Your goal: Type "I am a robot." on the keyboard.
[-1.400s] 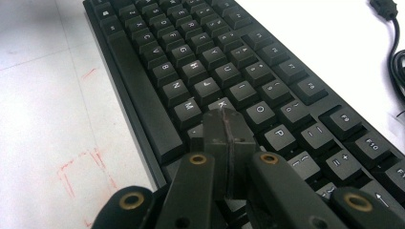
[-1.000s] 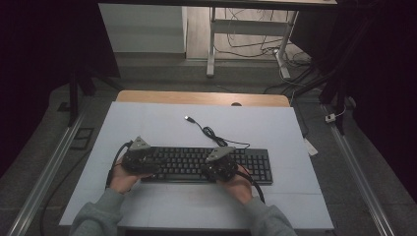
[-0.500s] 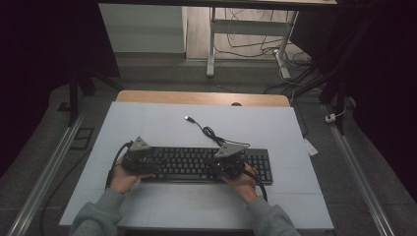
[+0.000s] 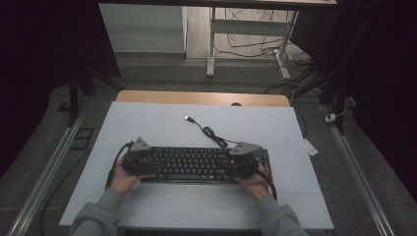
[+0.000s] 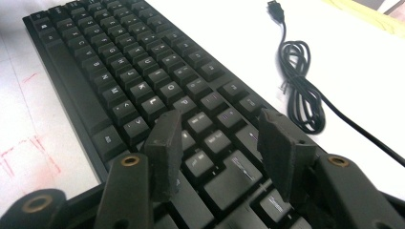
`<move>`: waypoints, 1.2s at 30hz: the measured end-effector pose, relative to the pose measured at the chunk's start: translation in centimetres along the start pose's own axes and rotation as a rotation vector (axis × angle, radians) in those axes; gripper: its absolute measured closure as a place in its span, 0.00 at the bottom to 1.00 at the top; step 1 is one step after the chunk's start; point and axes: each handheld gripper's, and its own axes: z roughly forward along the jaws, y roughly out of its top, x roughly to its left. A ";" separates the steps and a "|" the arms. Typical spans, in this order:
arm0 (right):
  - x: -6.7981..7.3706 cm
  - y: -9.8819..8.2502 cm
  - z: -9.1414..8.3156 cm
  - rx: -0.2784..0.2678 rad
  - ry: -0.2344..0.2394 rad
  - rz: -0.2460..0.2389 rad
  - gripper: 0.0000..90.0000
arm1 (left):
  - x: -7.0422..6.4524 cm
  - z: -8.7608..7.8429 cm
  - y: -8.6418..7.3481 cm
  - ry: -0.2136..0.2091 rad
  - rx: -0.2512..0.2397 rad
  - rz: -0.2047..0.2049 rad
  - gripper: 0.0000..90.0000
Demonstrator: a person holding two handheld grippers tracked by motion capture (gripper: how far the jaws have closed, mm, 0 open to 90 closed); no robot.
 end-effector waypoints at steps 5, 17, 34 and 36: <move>-0.4 -0.5 -0.6 -0.005 -0.007 0.013 0.53 | 0.0 0.1 0.0 -0.003 0.004 0.002 0.39; -1.3 -2.1 -3.1 -0.020 -0.045 0.032 0.52 | -0.4 -0.5 -0.7 -0.009 0.009 -0.003 0.38; -3.1 -7.4 -9.3 -0.015 -0.158 0.080 0.50 | -0.2 -3.7 -4.6 0.013 -0.002 -0.046 0.34; -3.4 -7.8 -9.6 -0.020 -0.158 0.087 0.50 | -0.3 -3.9 -4.9 0.001 -0.006 -0.051 0.33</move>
